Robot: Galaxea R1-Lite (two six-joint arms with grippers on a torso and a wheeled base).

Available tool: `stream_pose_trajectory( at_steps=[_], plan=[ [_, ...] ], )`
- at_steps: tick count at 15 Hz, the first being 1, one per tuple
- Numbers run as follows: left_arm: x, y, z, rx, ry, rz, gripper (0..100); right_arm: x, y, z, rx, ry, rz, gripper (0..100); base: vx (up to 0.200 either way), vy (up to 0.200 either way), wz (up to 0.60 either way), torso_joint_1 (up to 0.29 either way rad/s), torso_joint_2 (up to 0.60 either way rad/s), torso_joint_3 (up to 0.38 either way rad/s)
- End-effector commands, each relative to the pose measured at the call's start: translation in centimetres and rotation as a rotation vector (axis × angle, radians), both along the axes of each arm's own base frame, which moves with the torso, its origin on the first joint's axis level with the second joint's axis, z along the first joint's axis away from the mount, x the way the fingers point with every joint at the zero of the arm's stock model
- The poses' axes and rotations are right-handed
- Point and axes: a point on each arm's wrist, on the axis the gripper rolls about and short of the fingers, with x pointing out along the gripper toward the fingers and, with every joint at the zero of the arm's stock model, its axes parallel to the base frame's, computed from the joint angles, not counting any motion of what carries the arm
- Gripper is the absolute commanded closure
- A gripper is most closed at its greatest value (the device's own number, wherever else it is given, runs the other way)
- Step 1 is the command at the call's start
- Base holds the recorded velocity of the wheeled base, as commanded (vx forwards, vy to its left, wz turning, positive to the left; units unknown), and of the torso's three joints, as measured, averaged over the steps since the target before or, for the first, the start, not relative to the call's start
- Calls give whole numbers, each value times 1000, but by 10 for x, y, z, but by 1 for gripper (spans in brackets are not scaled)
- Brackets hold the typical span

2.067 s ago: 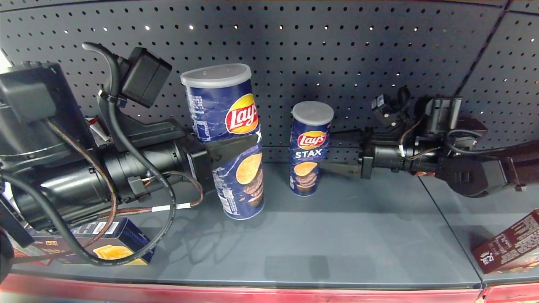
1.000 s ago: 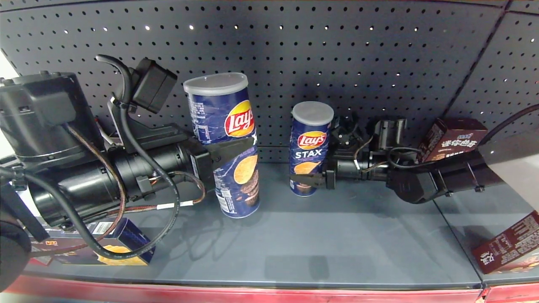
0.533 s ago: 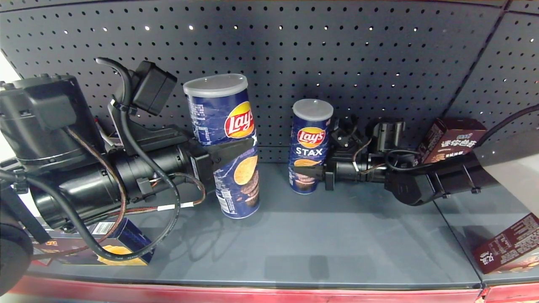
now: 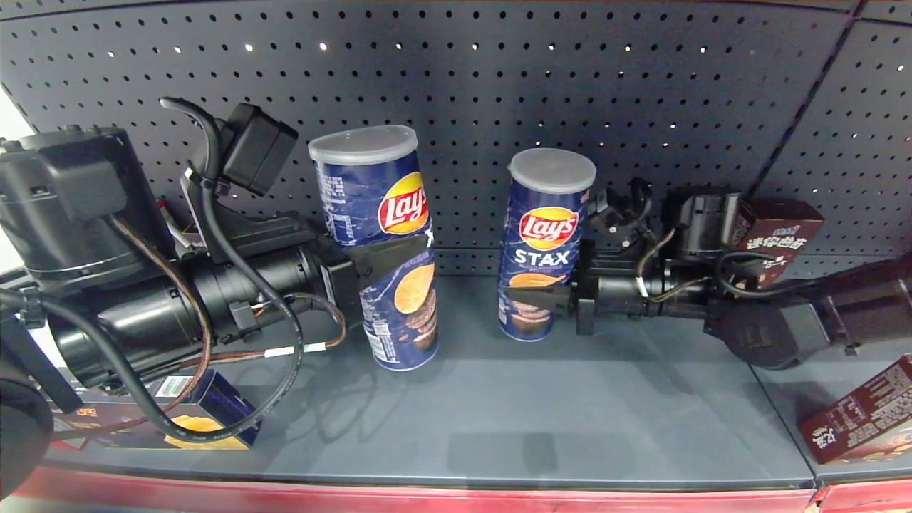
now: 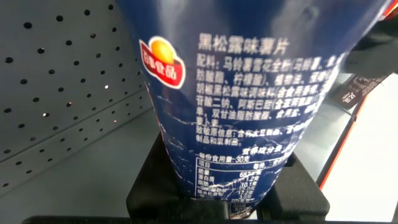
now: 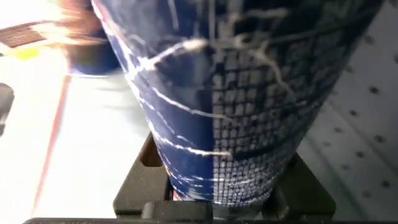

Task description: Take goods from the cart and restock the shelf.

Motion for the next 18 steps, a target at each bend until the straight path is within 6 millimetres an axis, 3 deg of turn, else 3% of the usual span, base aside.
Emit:
stream_pose_trajectory(
  at_steps=[1,3,6,12,18],
  plan=[
    [1,2,1,-1,-2,9,100,-53,-12,15,17,-35,40,100,0,0,0,0,0,0],
    [1,2,1,-1,-2,9,100,-79,-17,-3,5,-22,28,100,0,0,0,0,0,0],
    [1,3,1,-3,-2,11,100,-94,-15,-25,-8,-2,33,100,0,0,0,0,0,0],
    [1,2,0,-2,0,11,100,-89,-5,-64,-36,45,51,100,0,0,0,0,0,0],
    [4,6,-1,1,2,28,100,-85,-3,-72,-48,64,51,100,0,0,0,0,0,0]
  ],
)
